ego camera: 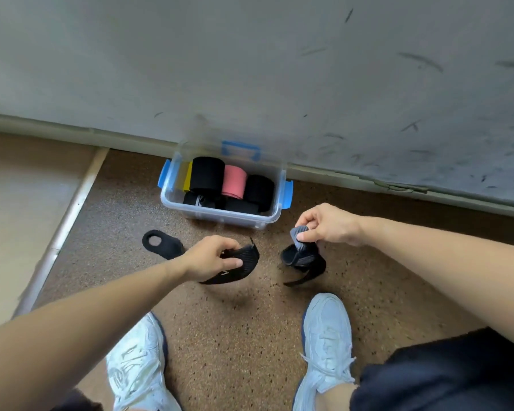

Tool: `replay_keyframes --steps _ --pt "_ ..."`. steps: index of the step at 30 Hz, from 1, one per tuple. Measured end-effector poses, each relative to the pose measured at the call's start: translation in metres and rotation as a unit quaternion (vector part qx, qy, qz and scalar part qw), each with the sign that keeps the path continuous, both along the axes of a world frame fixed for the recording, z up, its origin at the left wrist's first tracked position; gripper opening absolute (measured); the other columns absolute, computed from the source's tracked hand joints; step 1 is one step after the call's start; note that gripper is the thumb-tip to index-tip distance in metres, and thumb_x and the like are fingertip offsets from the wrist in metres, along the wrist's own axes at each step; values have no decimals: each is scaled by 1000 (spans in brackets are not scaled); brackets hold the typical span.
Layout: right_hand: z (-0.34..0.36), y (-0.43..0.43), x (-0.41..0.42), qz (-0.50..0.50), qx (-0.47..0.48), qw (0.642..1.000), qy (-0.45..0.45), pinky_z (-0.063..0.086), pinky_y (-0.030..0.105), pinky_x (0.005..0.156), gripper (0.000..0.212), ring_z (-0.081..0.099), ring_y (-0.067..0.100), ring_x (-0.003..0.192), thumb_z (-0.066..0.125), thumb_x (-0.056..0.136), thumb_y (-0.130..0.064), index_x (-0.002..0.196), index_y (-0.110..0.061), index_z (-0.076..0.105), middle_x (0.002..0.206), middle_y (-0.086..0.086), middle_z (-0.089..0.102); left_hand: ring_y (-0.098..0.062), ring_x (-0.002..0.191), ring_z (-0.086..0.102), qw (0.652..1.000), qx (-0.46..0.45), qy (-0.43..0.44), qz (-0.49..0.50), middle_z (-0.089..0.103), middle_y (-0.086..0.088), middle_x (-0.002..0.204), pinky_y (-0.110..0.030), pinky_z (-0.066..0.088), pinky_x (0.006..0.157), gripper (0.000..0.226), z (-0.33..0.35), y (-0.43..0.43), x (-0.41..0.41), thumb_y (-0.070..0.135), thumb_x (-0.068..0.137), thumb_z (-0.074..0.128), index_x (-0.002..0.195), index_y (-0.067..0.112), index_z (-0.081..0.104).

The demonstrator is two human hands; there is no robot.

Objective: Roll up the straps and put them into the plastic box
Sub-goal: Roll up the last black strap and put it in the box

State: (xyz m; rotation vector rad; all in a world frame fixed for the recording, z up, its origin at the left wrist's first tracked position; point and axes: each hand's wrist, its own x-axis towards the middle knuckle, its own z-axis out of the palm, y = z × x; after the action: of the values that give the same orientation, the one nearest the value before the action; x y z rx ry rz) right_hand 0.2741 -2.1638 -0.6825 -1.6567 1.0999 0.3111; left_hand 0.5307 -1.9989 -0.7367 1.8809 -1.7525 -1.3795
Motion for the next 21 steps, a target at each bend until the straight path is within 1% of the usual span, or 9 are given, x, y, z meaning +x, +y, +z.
replay_keyframes --steps 2,4,5,7,10,14,17,19,21 --pt "28 -1 2 -22 -8 999 -32 52 32 81 16 61 16 78 76 90 -7 104 1 71 80 10 70 -5 84 69 998 -1 64 25 74 8 91 -31 55 85 5 27 -4 4 22 97 70 100 19 72" --pt "57 3 6 -34 -13 997 -68 49 25 74 18 58 12 72 76 90 -5 103 5 71 77 8 67 -8 83 67 992 -10 111 53 73 -1 92 -32 55 84 10 56 -7 7 17 98 69 102 8 71" --pt "71 7 7 -36 -12 995 -87 47 22 69 15 56 10 68 75 90 -5 100 4 71 74 5 66 -10 84 67 989 -16 130 65 73 -4 93 -32 54 84 12 72 -8 8 16 98 69 103 5 71" --pt "100 17 9 -36 -1 991 -129 45 21 69 5 57 8 67 74 91 -6 93 -1 73 72 0 66 -11 87 67 982 -24 164 93 74 -5 95 -30 53 84 13 104 -11 11 15 99 67 106 6 72" --pt "140 35 13 -51 35 979 -195 48 18 69 11 62 8 70 69 95 -9 85 -9 73 76 -1 68 -12 89 68 968 -41 213 128 75 -4 96 -27 53 81 14 151 -14 12 16 101 64 106 6 72" --pt "178 61 13 -80 108 955 -264 52 24 76 7 66 14 80 64 97 -12 96 -8 69 86 5 70 -14 78 66 942 -49 281 176 70 -8 94 -24 52 65 15 206 -11 5 16 104 57 105 6 68" --pt "196 80 16 -83 138 935 -316 56 29 84 19 69 21 88 64 94 -14 109 -2 67 95 11 72 -18 85 67 929 -53 311 193 71 -10 101 -30 51 70 21 237 -5 -3 20 104 57 112 5 69" --pt "201 90 21 -86 120 926 -347 55 31 83 22 69 23 86 65 91 -15 108 -1 68 95 13 72 -18 86 67 921 -69 319 211 70 -12 103 -28 55 70 30 251 -3 -8 20 104 58 118 -5 65" --pt "203 95 27 -105 74 924 -361 53 33 82 25 67 25 89 65 94 -14 109 5 68 97 15 71 -14 79 68 917 -82 319 223 70 -10 97 -23 55 62 32 262 -1 -14 21 104 58 119 -7 64"
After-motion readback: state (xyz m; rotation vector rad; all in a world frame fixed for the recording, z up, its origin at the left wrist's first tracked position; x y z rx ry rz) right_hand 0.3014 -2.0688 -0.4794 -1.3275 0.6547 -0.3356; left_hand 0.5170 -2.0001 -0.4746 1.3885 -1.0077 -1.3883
